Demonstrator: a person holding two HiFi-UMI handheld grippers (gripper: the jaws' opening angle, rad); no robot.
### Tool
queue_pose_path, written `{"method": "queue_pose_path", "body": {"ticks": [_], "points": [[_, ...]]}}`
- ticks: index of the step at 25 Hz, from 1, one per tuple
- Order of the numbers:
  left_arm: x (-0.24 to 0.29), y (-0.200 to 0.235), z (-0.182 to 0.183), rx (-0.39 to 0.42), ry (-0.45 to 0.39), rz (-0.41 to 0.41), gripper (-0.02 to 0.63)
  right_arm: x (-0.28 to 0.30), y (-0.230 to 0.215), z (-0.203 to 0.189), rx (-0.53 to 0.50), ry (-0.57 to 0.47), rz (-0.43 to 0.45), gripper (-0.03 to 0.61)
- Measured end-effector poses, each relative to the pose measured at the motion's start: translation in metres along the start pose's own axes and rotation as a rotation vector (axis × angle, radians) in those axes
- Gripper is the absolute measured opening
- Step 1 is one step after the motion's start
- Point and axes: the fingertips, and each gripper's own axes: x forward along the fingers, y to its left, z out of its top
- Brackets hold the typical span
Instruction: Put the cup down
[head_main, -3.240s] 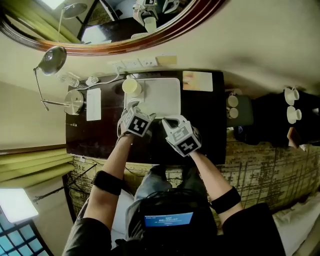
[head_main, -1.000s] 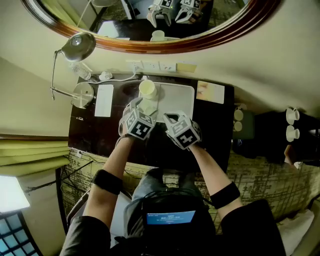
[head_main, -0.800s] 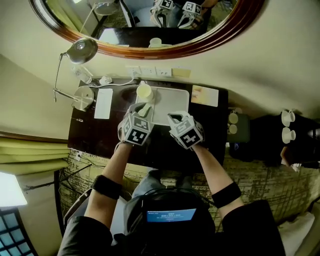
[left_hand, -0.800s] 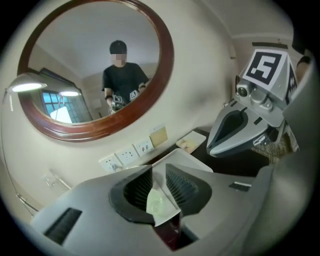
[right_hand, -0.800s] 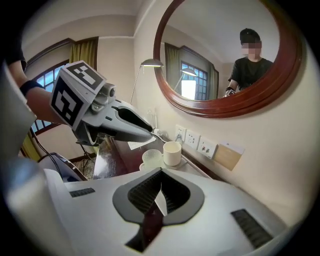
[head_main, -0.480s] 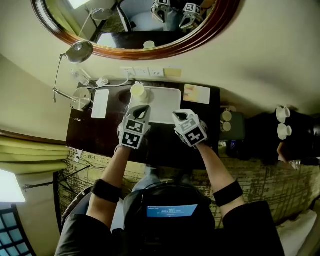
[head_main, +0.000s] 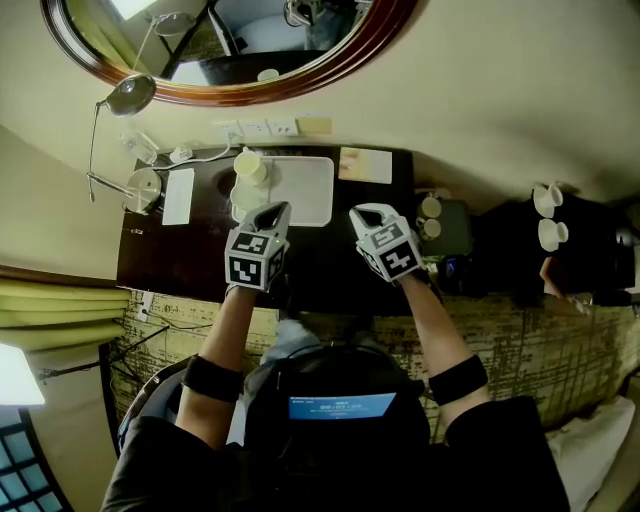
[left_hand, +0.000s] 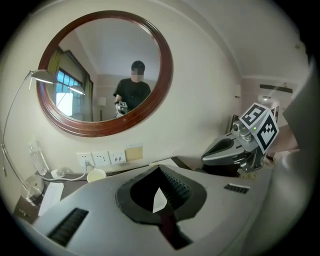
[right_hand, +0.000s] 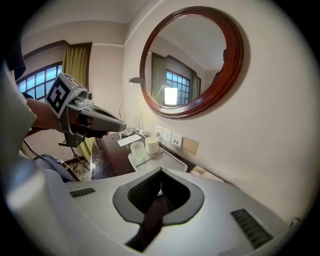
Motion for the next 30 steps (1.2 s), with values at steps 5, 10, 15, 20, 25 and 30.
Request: {"method": "queue_pose_path", "body": {"ticks": [5, 10, 15, 20, 25, 30], "points": [[-0.005, -0.018, -0.005, -0.047, -0.018, -0.005, 0.002, -0.023, -0.012, -0.019, 0.044, -0.006, -0.026, 0.0], [-0.01, -0.032, -0.015, -0.075, 0.0, -0.013, 0.002, -0.032, -0.017, -0.031, 0.07, -0.015, -0.036, 0.0], [-0.015, -0.036, -0.014, -0.081, -0.01, -0.003, 0.002, -0.039, -0.019, -0.039, 0.095, -0.026, -0.043, 0.0], [-0.019, -0.033, -0.015, -0.08, -0.011, 0.007, 0.002, -0.046, -0.026, -0.036, 0.092, -0.058, -0.081, 0.0], [-0.019, -0.034, -0.016, -0.074, -0.017, 0.009, 0.002, -0.051, -0.031, -0.038, 0.093, -0.069, -0.111, 0.0], [-0.022, -0.039, -0.018, -0.08, -0.005, -0.004, 0.002, -0.054, -0.032, -0.037, 0.088, -0.074, -0.122, 0.0]]}}
